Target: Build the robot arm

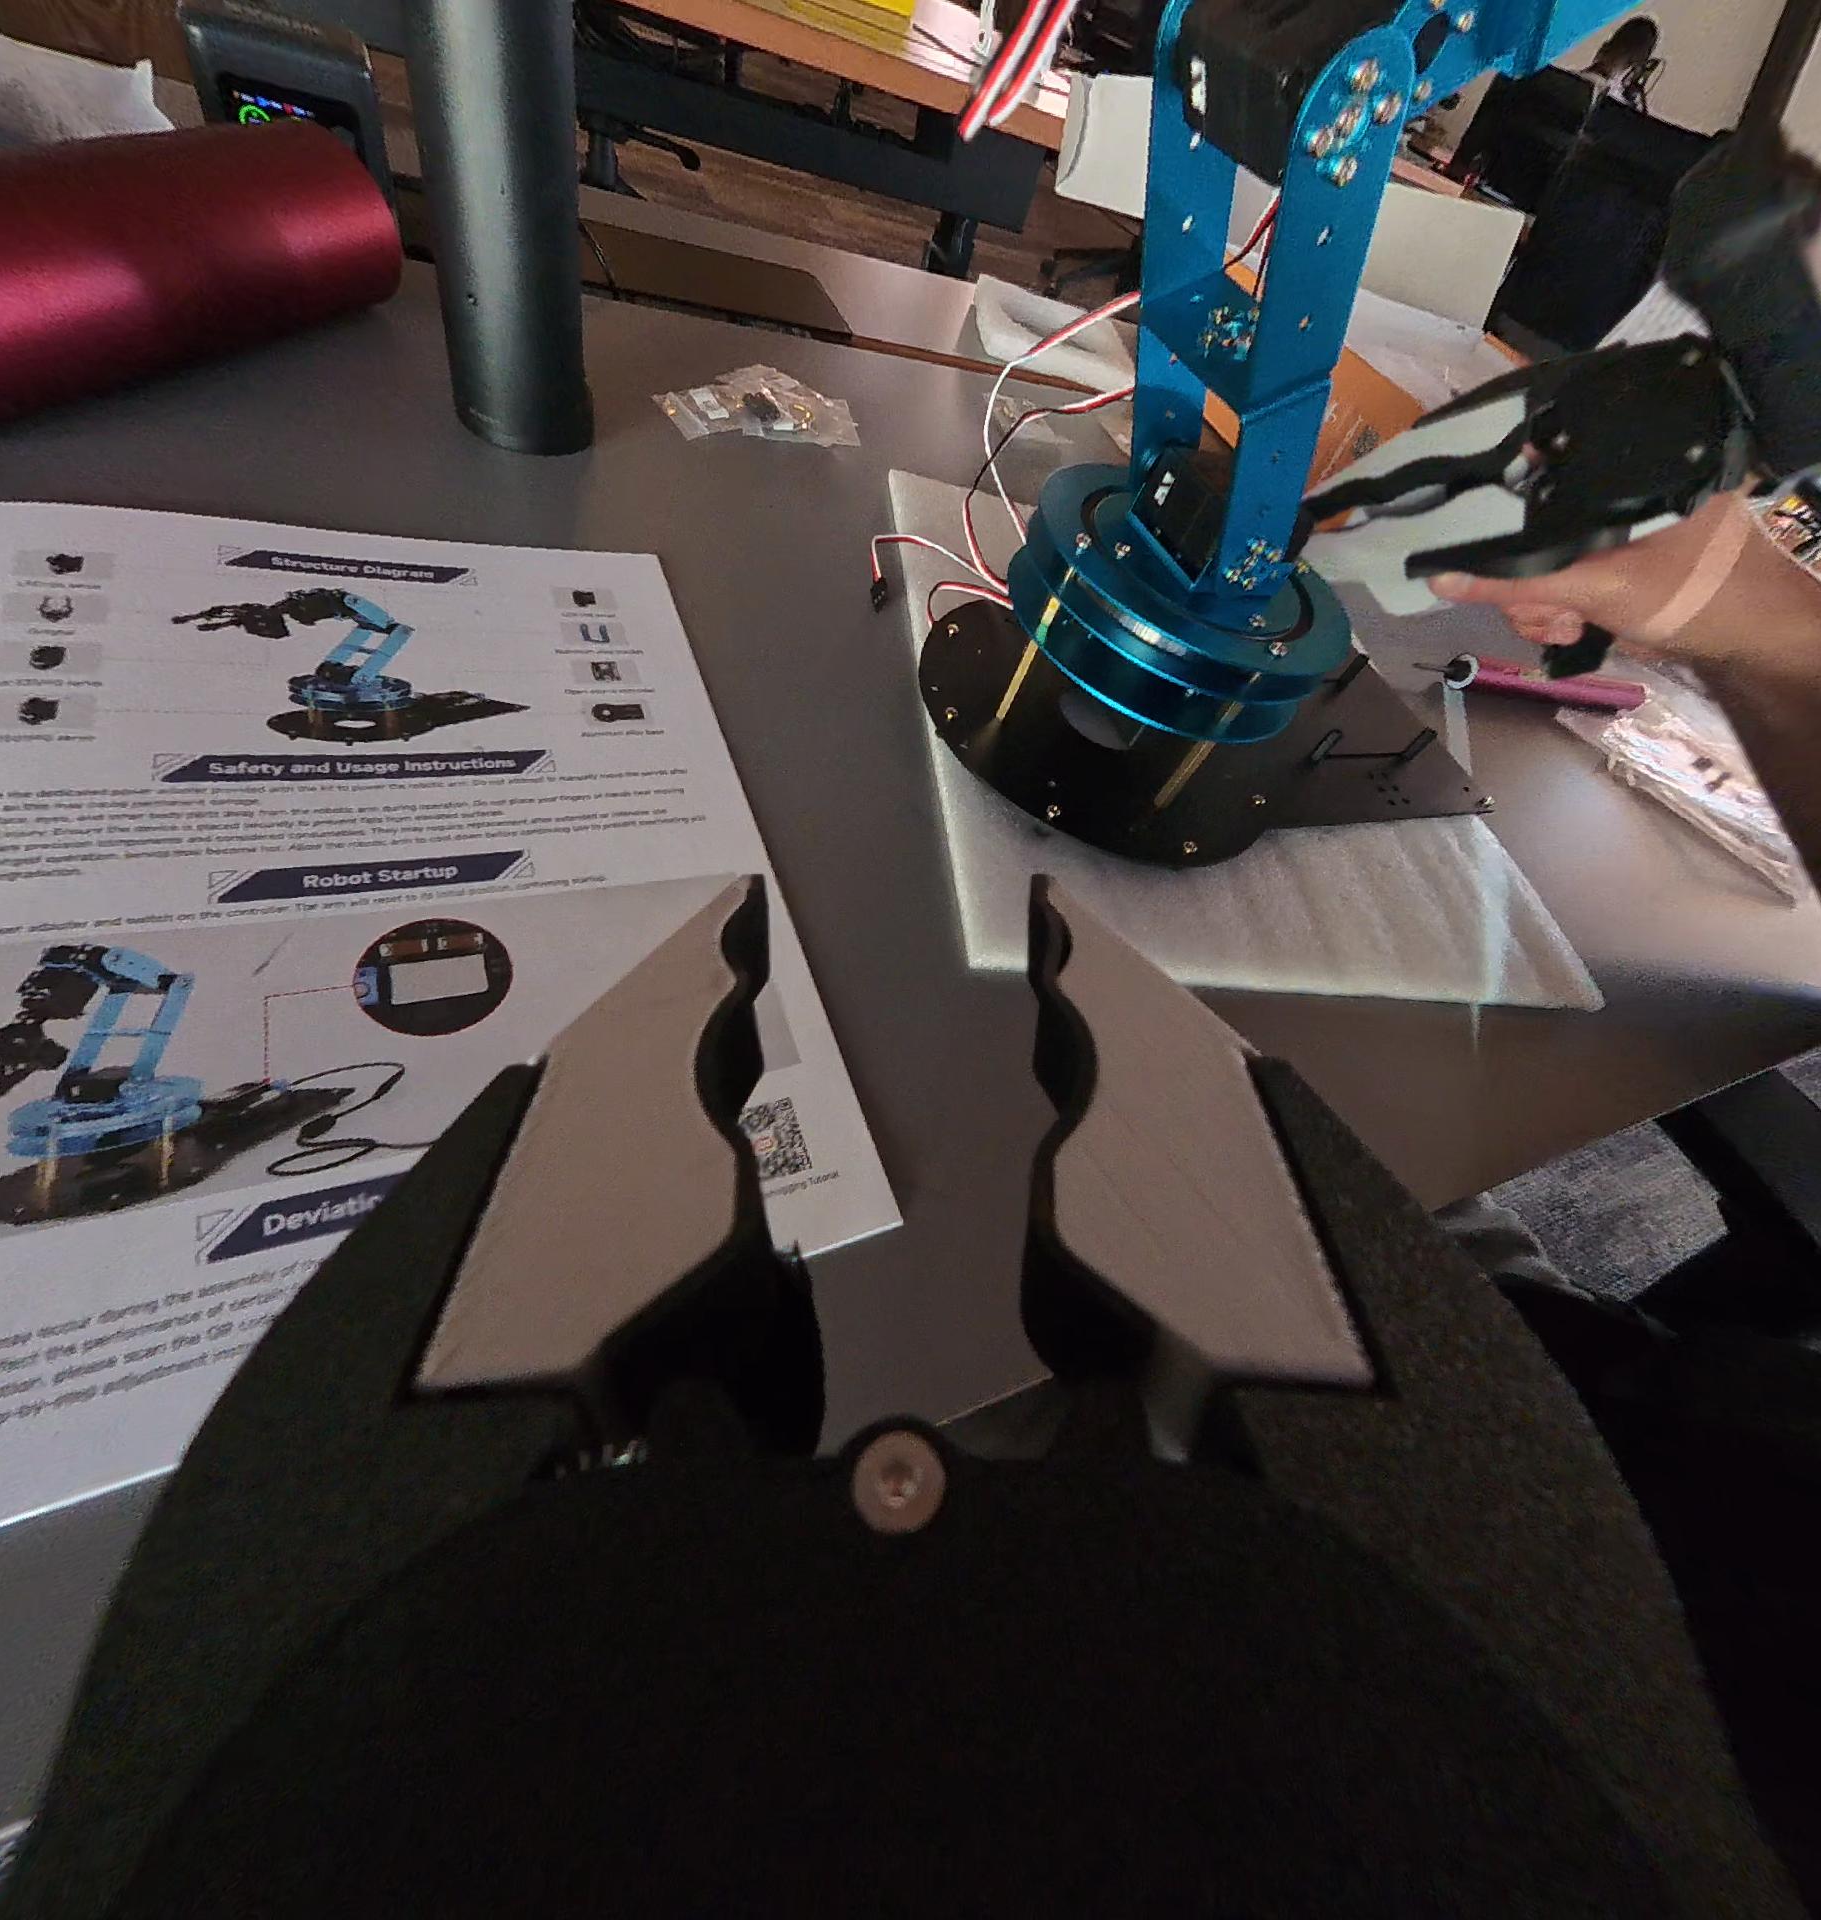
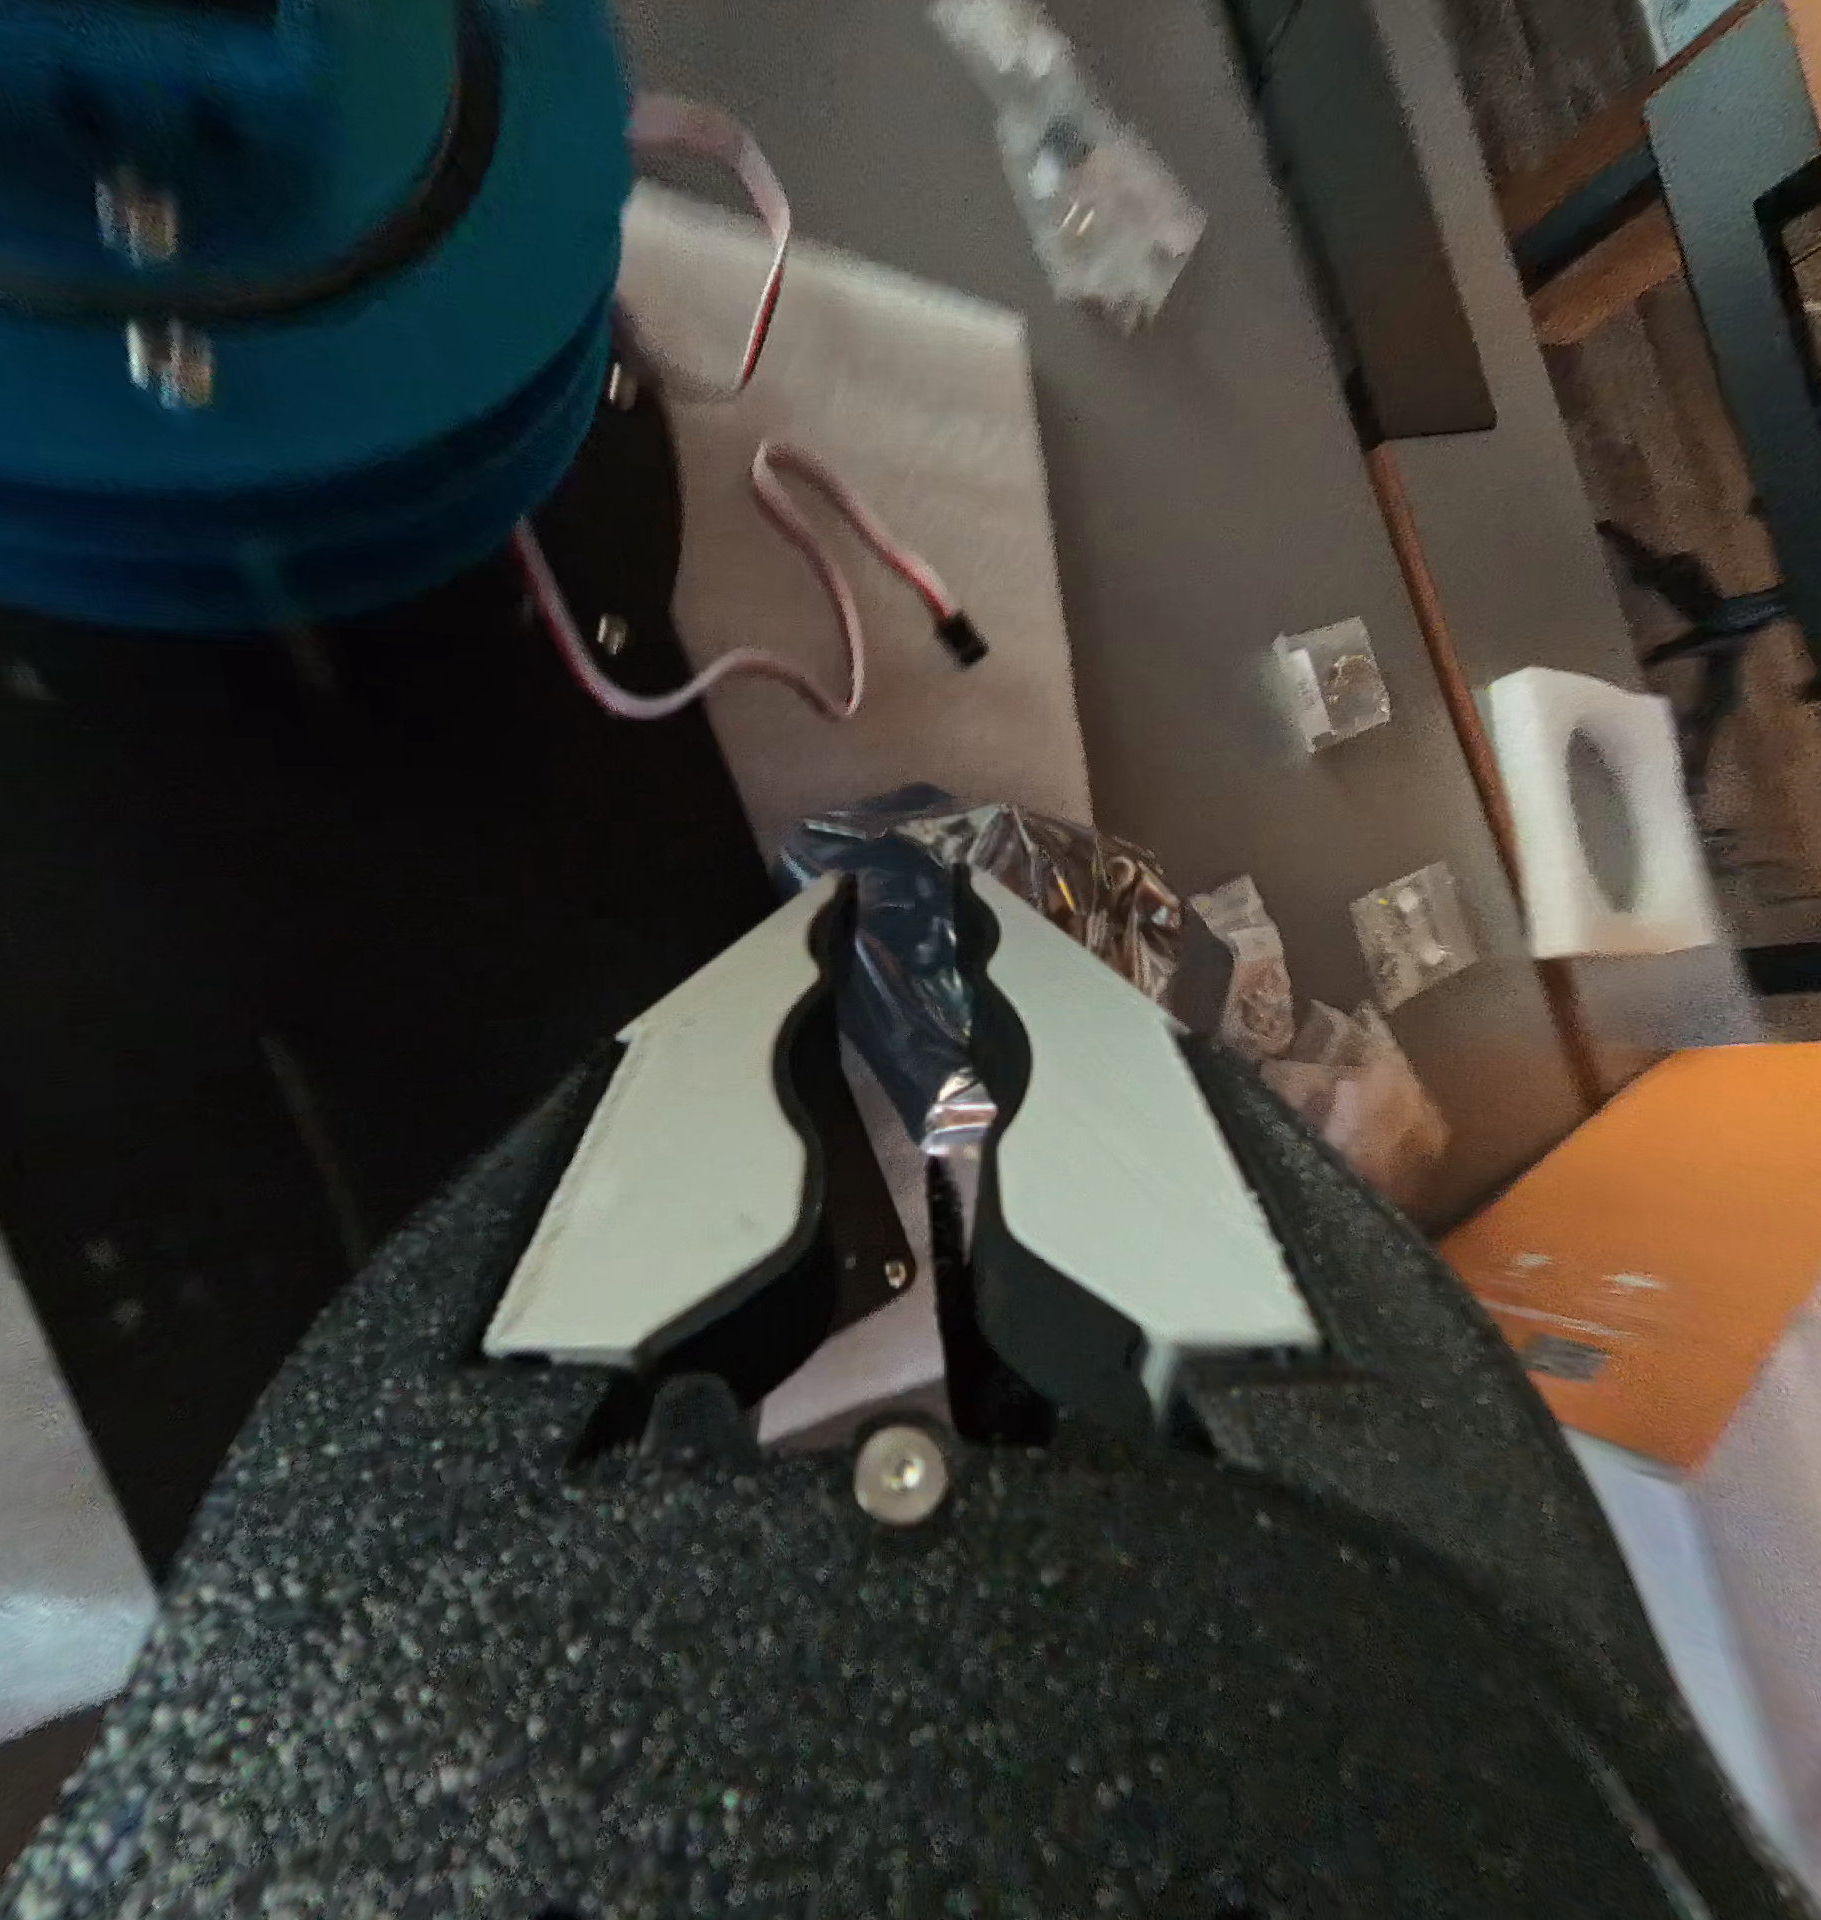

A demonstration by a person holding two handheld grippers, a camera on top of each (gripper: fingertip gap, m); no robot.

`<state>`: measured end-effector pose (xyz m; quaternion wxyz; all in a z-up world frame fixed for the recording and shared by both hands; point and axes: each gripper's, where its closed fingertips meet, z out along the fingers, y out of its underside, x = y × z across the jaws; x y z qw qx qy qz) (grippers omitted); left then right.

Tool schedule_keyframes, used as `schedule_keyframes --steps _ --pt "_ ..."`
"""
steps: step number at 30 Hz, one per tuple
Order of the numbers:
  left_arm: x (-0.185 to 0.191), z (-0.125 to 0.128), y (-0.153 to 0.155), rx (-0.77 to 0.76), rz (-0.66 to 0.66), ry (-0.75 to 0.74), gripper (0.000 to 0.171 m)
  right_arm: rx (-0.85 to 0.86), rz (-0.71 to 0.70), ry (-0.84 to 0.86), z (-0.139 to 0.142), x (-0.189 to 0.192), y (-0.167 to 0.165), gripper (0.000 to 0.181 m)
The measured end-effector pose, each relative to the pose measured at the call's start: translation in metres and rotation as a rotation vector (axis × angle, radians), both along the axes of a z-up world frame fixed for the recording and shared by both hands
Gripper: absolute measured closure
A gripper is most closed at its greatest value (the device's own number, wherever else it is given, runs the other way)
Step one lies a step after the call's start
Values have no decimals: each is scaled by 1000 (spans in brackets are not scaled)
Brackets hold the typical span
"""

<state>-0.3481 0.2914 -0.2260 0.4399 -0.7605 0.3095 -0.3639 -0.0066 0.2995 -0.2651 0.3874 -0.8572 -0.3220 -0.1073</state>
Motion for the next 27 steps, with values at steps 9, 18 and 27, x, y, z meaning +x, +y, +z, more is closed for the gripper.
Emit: schedule_keyframes --steps 9,18,27 --pt "25 5 10 -59 -25 -52 122 -119 -67 566 17 5 37 154" --pt "13 -3 23 -20 33 -25 122 235 -237 423 54 67 -33 158" --pt "6 -10 36 36 141 119 122 265 -253 456 40 66 -43 162"
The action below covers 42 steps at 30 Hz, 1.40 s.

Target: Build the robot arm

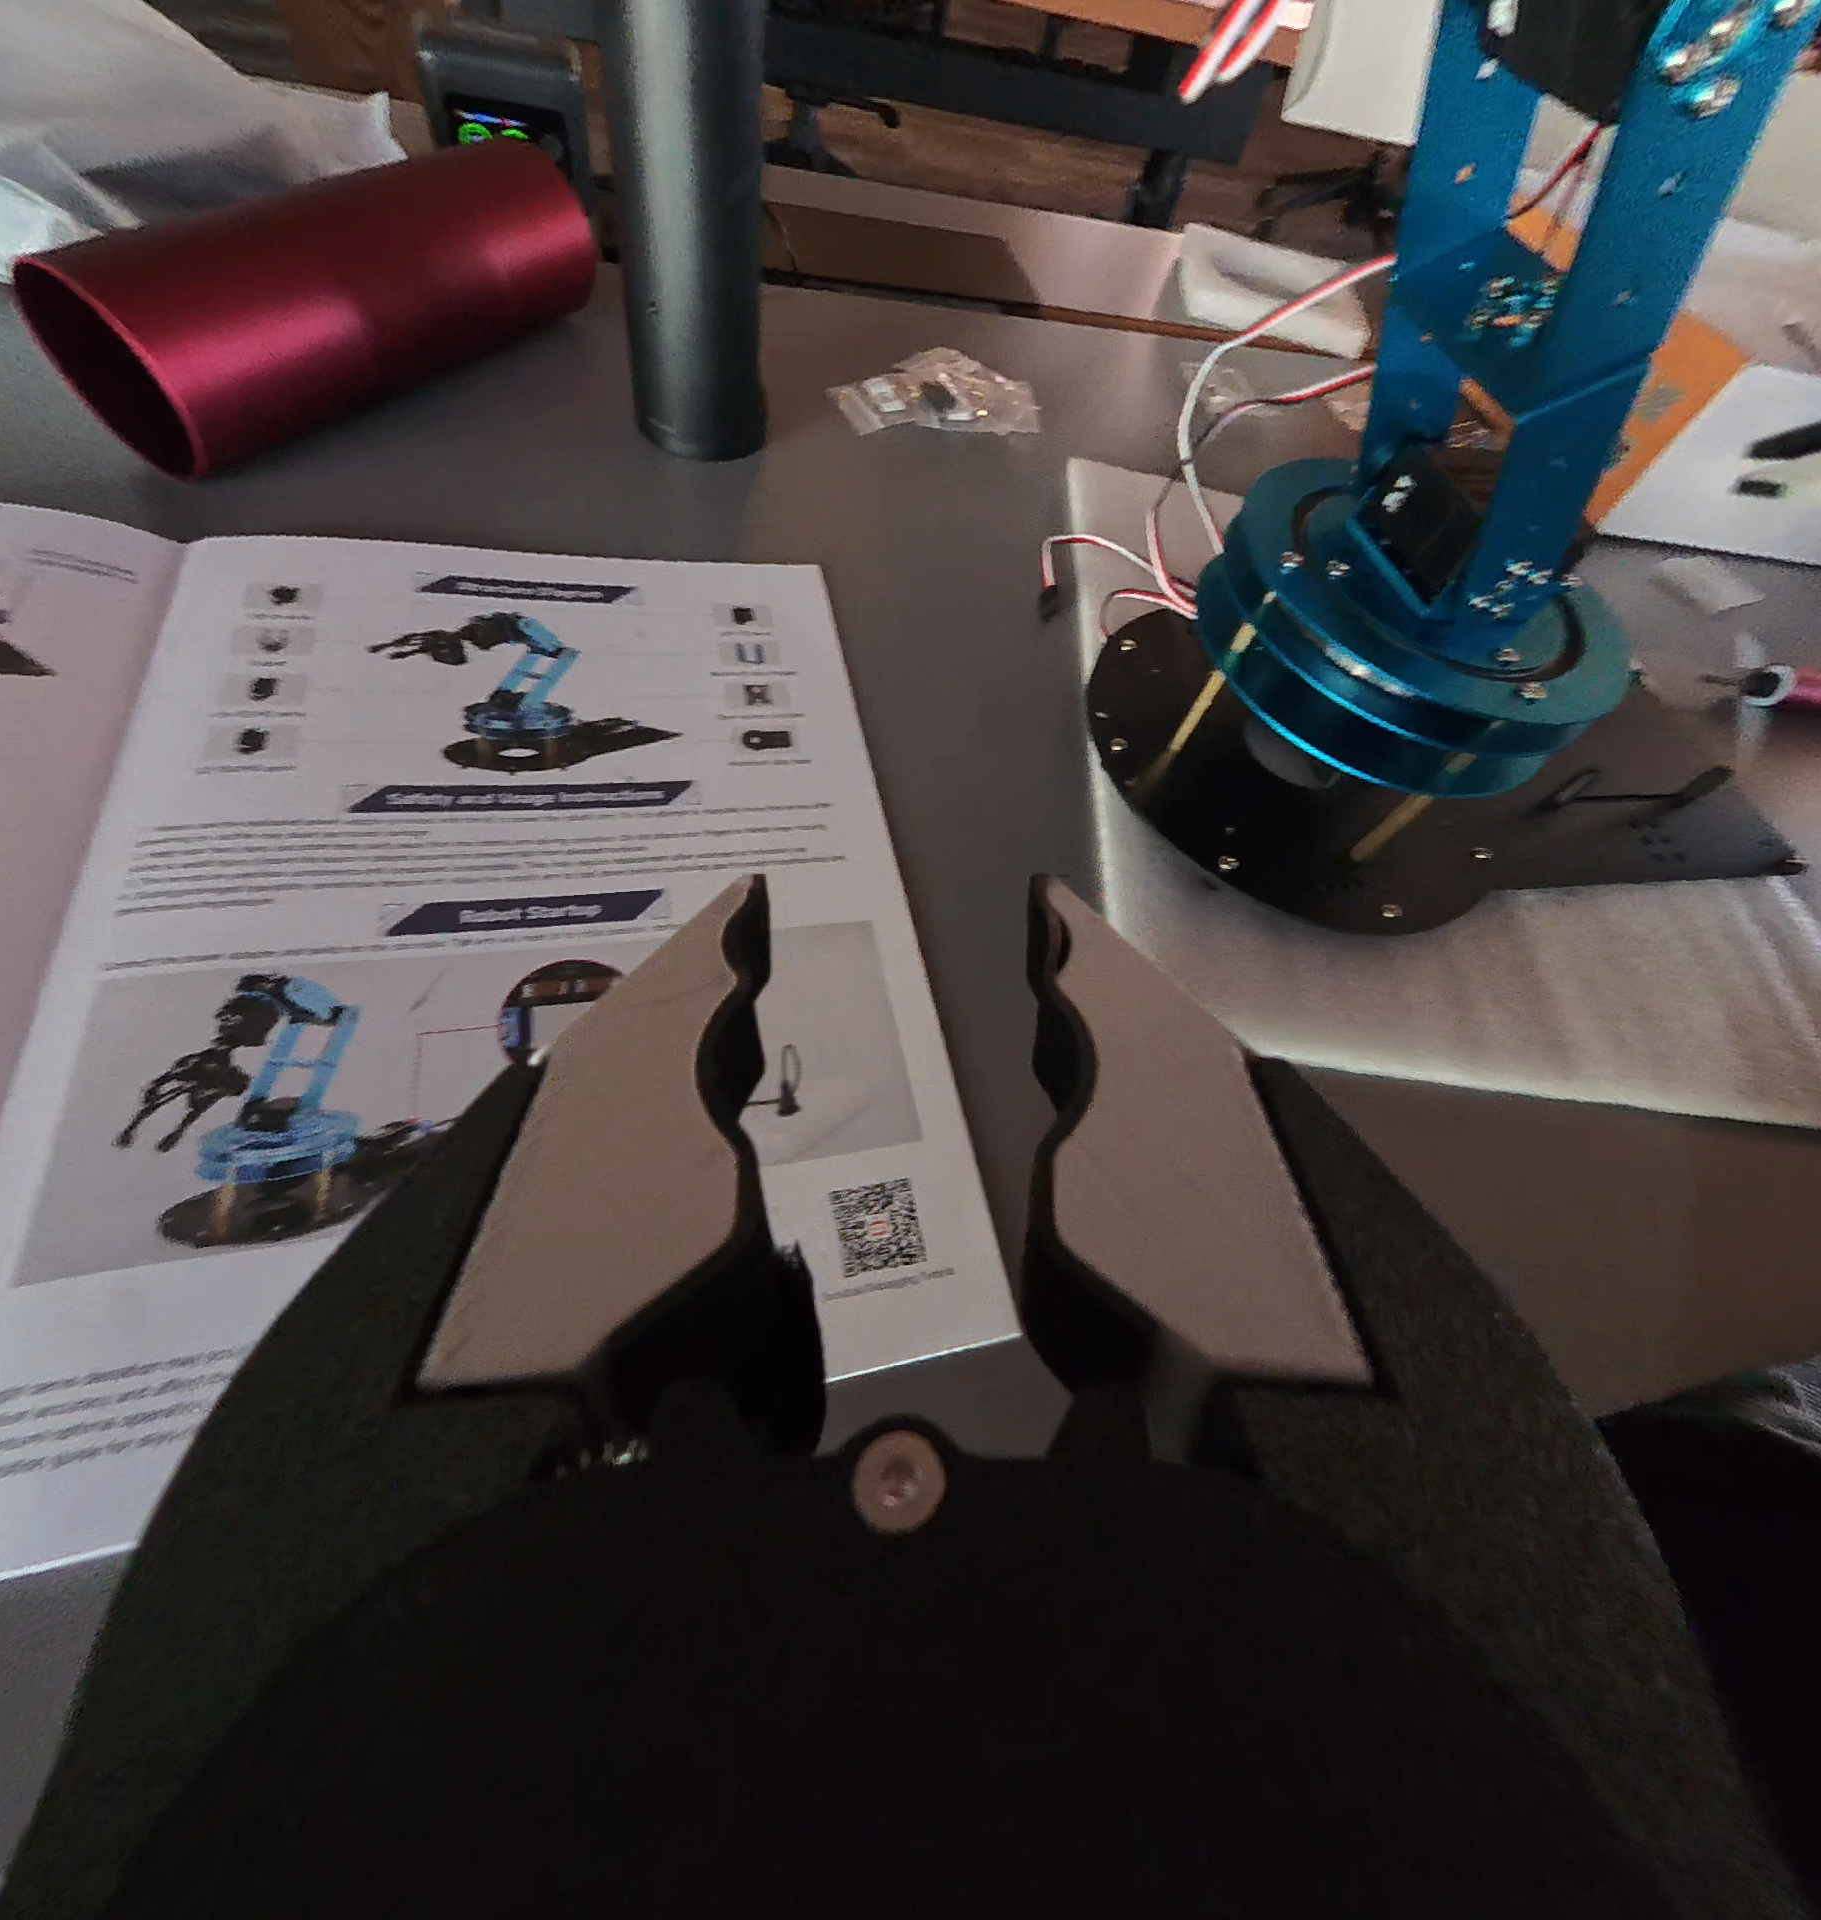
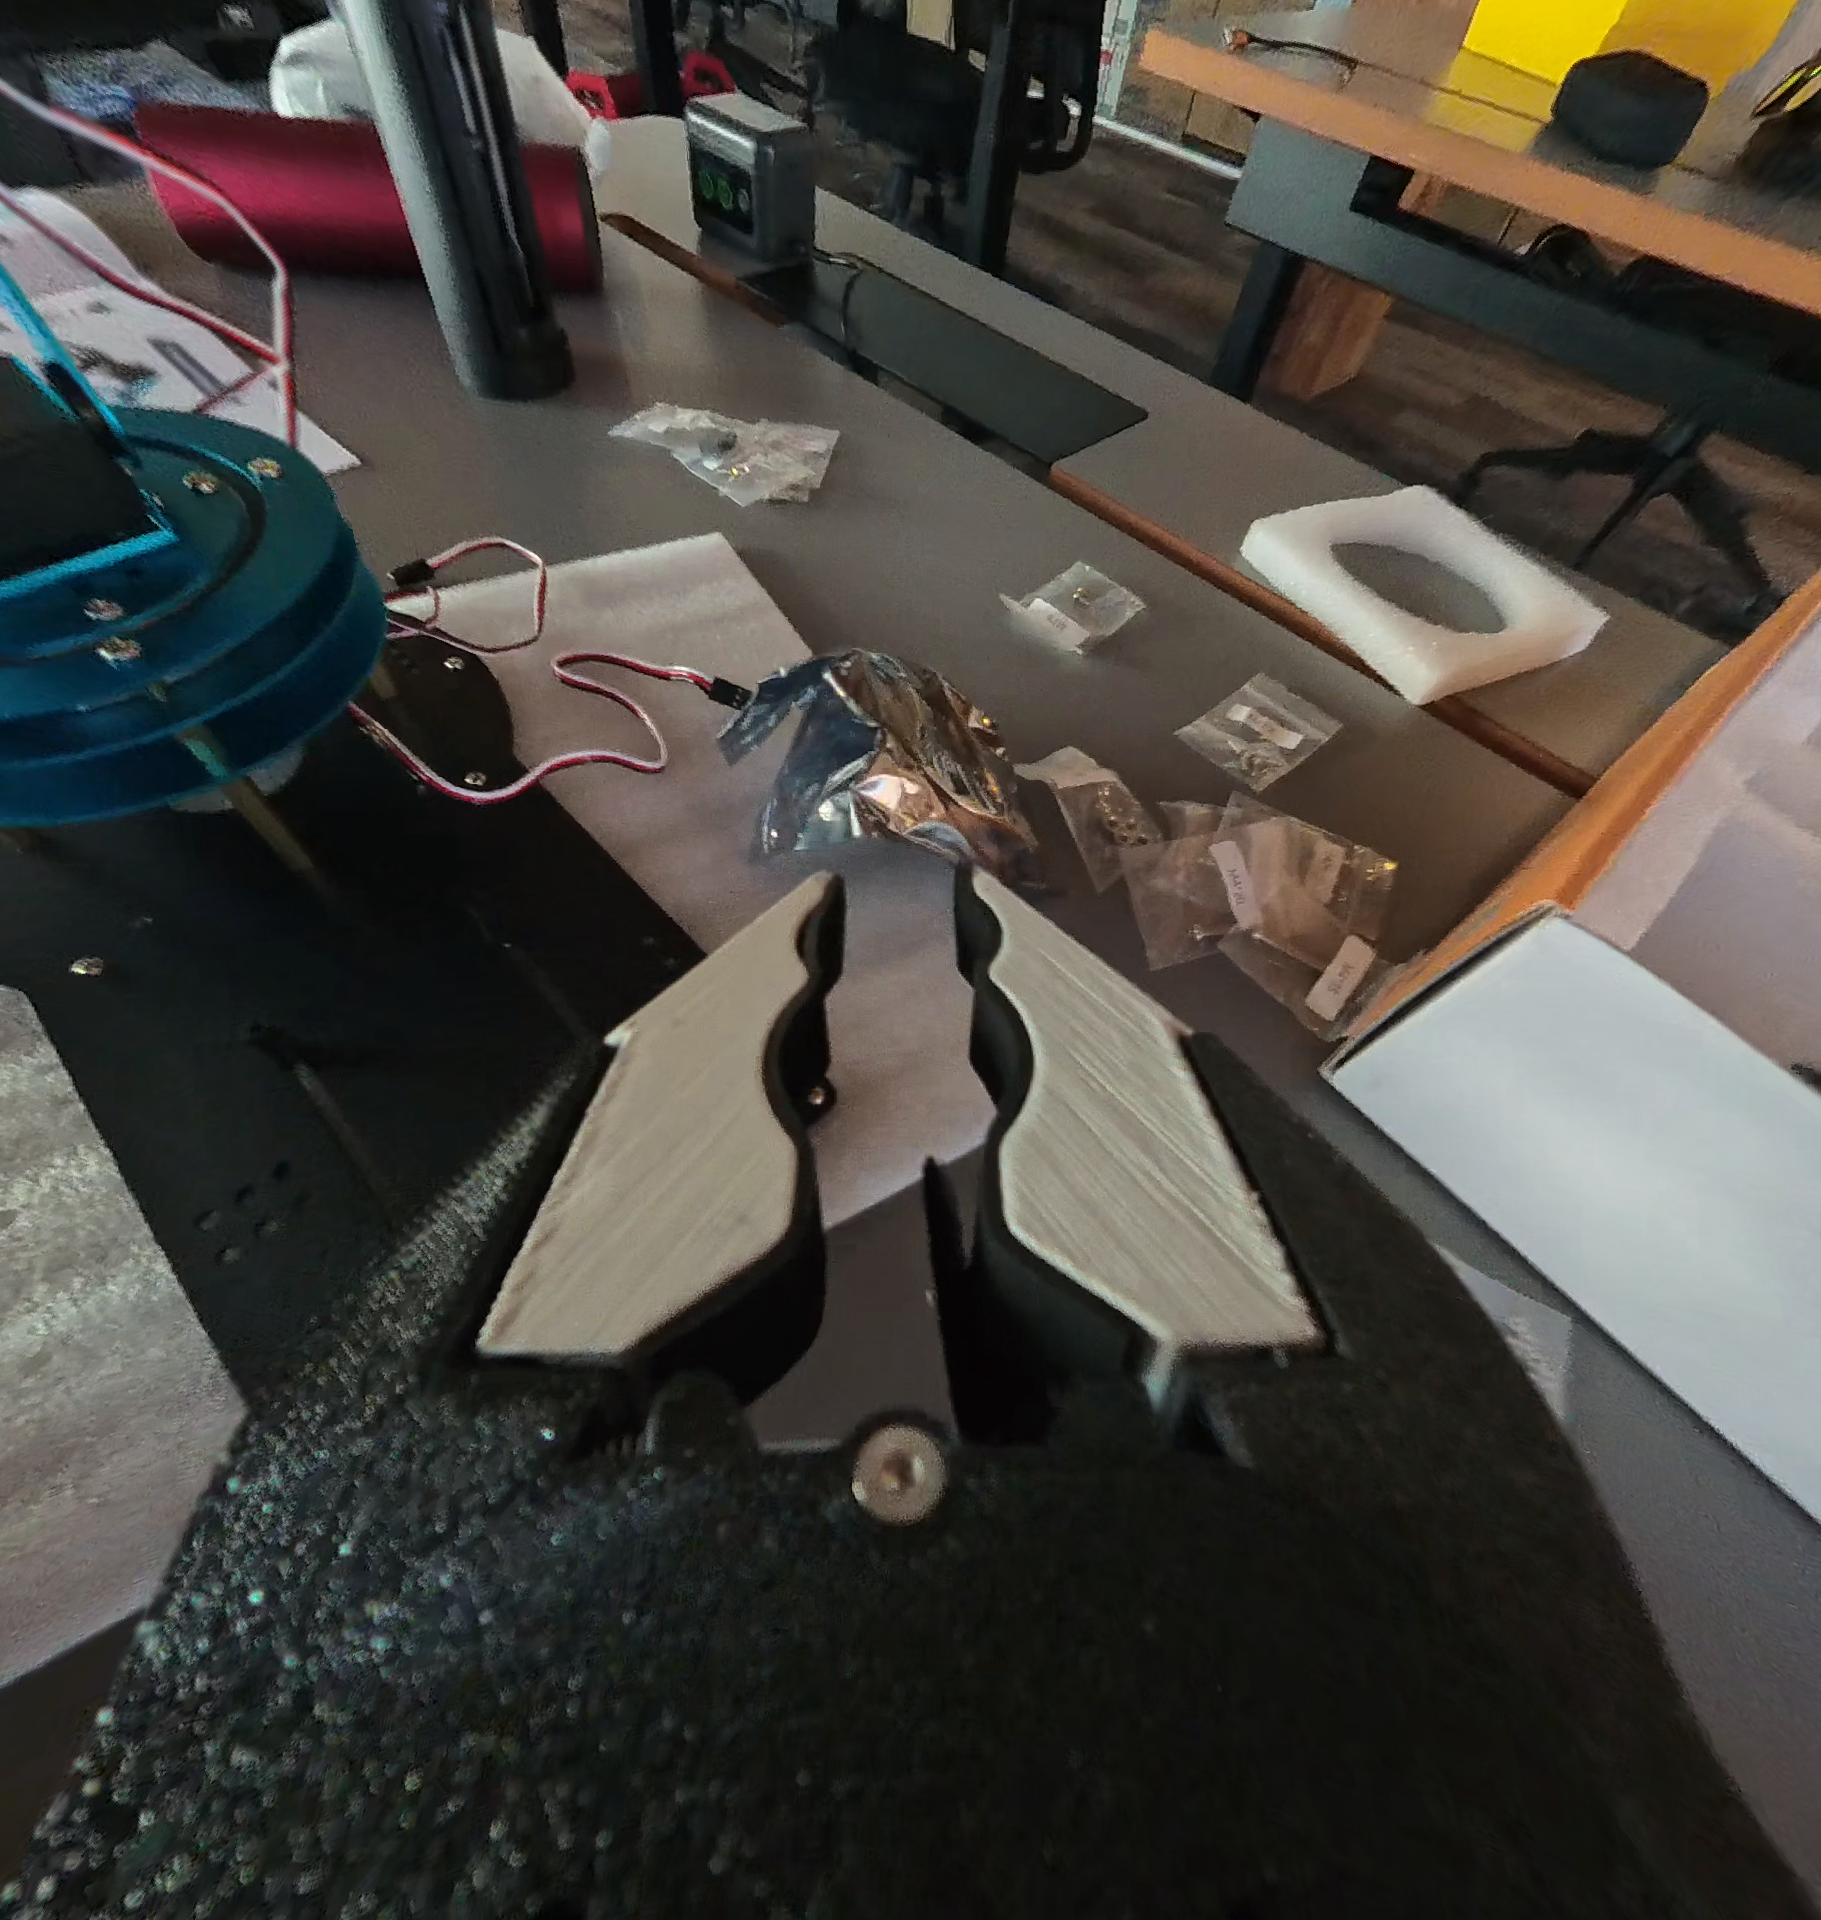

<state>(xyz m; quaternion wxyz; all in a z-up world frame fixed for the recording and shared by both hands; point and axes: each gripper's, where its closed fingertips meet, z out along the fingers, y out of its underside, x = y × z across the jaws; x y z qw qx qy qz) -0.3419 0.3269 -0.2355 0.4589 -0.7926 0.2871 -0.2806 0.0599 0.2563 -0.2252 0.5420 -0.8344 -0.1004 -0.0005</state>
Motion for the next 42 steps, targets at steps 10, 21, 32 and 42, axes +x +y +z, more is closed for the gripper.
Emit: schedule_keyframes --steps 10,21,32,42 --pt "-44 -9 43 30 183 88 133 71 -115 -135 -4 27 8 169" --pt "-76 -2 108 52 245 -151 133 158 -372 -143 3 47 27 173" --pt "-93 -14 127 -30 323 -197 129 146 -457 -198 -5 64 28 175" --pt "-92 -15 127 -22 318 -183 129 151 -473 -127 -6 72 26 175"
